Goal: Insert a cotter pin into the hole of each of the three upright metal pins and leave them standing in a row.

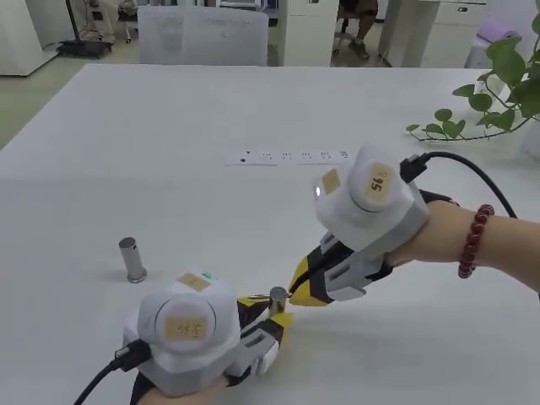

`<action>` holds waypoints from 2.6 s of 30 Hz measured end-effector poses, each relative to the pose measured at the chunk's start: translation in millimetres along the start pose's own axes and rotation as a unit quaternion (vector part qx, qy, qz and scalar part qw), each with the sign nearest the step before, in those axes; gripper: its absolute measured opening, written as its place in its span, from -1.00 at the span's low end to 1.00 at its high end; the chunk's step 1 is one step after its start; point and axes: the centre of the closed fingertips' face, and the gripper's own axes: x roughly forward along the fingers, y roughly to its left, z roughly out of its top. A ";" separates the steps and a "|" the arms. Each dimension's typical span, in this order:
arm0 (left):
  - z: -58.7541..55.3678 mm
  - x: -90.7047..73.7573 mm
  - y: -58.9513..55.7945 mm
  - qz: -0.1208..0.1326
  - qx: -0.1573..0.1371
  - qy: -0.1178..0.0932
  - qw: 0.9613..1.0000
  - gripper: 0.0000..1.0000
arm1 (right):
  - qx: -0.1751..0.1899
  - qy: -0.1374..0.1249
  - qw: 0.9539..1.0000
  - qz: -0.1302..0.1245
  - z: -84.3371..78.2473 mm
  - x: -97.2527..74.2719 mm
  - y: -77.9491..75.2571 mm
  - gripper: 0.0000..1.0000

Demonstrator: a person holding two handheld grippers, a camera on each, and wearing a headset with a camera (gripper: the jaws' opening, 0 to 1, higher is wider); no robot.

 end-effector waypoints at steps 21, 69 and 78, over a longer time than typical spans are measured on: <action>-5.8 -22.4 -12.9 -0.016 0.005 0.018 1.000 -0.46 | 0.061 -0.059 0.996 -0.009 21.0 -11.9 2.0 -0.49; 5.7 -114.5 15.9 0.056 -0.027 -0.022 0.998 0.76 | 0.153 -0.192 0.967 -0.062 129.3 34.5 -48.2 -0.18; 8.5 -119.6 21.9 0.063 -0.022 -0.028 0.997 0.89 | 0.162 -0.202 0.964 -0.059 147.5 55.3 -56.7 -0.09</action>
